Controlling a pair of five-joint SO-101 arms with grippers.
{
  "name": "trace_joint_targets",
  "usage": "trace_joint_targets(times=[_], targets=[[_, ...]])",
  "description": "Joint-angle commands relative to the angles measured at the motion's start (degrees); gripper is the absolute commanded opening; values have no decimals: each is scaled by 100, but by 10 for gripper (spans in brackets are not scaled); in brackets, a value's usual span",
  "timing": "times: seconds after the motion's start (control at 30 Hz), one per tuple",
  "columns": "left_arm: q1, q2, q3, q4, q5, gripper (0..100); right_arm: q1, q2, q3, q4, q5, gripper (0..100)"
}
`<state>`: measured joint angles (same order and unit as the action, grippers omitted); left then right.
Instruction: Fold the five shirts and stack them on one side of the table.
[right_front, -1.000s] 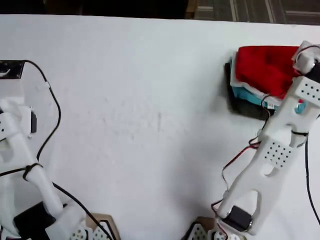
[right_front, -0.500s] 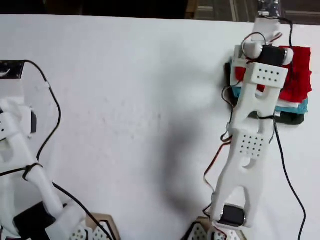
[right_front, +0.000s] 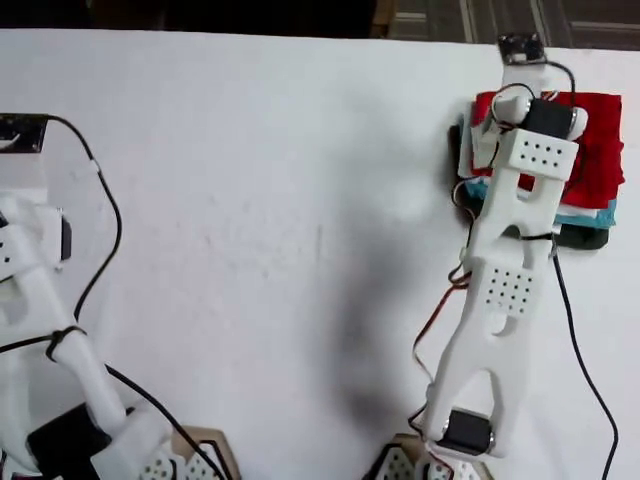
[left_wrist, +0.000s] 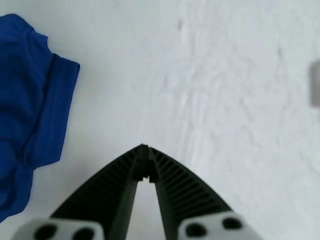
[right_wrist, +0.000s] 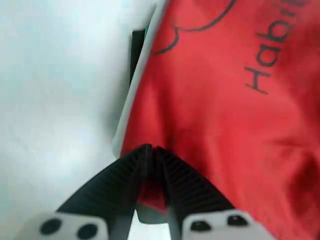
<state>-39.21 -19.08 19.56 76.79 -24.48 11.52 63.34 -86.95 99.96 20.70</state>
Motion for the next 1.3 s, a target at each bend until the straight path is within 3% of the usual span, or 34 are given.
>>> trace_joint_targets(times=[0.0, 0.17, 0.43, 0.73, 0.9, 1.0, 1.1, 1.27], targets=[[62, -193, -22, -97, -9, 31, 189, -497, 1081, 154, 176, 20], [62, -185, -22, -97, 0, 31, 189, -945, 2400, 101, 484, 20], [62, -220, 66, -97, 0, 31, 189, -1886, 1653, 119, 536, 20], [-167, -229, -31, -53, -9, 32, 31, -4092, 1662, 136, 484, 24], [-1020, -176, -382, -105, -79, 50, -154, -5560, 2919, 136, 519, 25], [-1662, -176, -505, -378, -527, 142, -382, -6571, 4246, 136, 519, 25], [-2295, -149, -382, -1002, -932, 229, -681, -7468, 5371, 127, 519, 28], [-3349, 677, -48, -2778, -1468, 232, -945, -8655, 6796, 119, 519, 125]])
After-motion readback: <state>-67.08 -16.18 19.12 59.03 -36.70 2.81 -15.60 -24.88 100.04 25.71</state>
